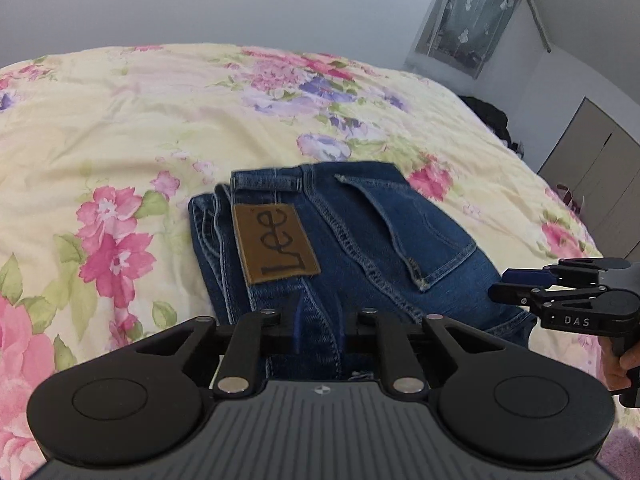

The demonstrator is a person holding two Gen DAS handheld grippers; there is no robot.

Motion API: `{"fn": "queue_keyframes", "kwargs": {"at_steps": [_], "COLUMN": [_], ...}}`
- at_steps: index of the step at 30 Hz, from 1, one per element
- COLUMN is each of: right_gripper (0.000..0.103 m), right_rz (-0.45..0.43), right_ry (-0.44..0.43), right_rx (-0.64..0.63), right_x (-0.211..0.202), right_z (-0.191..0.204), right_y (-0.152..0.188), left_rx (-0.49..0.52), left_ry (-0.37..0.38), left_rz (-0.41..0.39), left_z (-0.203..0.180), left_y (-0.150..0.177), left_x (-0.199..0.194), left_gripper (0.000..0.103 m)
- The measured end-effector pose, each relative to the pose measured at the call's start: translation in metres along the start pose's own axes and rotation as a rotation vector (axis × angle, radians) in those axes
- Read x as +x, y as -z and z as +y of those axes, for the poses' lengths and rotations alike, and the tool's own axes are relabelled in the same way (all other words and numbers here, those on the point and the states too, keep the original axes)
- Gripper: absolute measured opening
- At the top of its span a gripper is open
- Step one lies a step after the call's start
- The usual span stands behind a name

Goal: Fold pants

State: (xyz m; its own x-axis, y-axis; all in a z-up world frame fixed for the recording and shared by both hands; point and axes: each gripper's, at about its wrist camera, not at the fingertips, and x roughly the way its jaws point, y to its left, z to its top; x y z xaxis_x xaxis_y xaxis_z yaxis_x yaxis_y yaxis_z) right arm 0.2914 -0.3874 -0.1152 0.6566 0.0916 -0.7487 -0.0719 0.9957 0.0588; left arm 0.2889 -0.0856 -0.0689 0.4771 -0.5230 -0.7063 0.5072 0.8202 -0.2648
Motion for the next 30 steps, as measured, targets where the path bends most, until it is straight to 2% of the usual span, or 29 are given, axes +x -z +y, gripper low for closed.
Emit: {"fn": "queue_keyframes", "kwargs": {"at_steps": [5, 13, 15, 18, 21, 23, 30], "right_gripper": [0.033, 0.033, 0.033, 0.033, 0.033, 0.033, 0.035], "right_rz": [-0.004, -0.026, -0.039, -0.039, -0.044, -0.037, 0.057], "right_ry": [-0.011, 0.008, 0.01, 0.015, 0.02, 0.03, 0.001], "right_rx": [0.096, 0.114, 0.106, 0.115, 0.13, 0.123, 0.131], "right_x": [0.014, 0.031, 0.038, 0.038, 0.037, 0.036, 0.036], "right_z": [-0.01, -0.006, -0.006, -0.006, -0.006, -0.004, -0.009], "right_y": [0.024, 0.047, 0.052, 0.051, 0.049, 0.047, 0.029], "left_rx": [-0.031, -0.034, -0.061, -0.081, -0.02, -0.028, -0.033], "left_ry": [-0.029, -0.067, -0.063, -0.069, -0.109, -0.116, -0.149], "left_rz": [0.02, -0.024, -0.035, -0.039, -0.031, -0.015, 0.009], "left_z": [0.009, 0.008, 0.012, 0.011, 0.0, -0.002, -0.007], "left_y": [0.019, 0.043, 0.047, 0.045, 0.041, 0.037, 0.036], "left_x": [0.013, 0.021, 0.023, 0.021, 0.018, 0.016, 0.009], "left_gripper": [0.012, 0.011, 0.01, 0.01, 0.01, 0.01, 0.01]}}
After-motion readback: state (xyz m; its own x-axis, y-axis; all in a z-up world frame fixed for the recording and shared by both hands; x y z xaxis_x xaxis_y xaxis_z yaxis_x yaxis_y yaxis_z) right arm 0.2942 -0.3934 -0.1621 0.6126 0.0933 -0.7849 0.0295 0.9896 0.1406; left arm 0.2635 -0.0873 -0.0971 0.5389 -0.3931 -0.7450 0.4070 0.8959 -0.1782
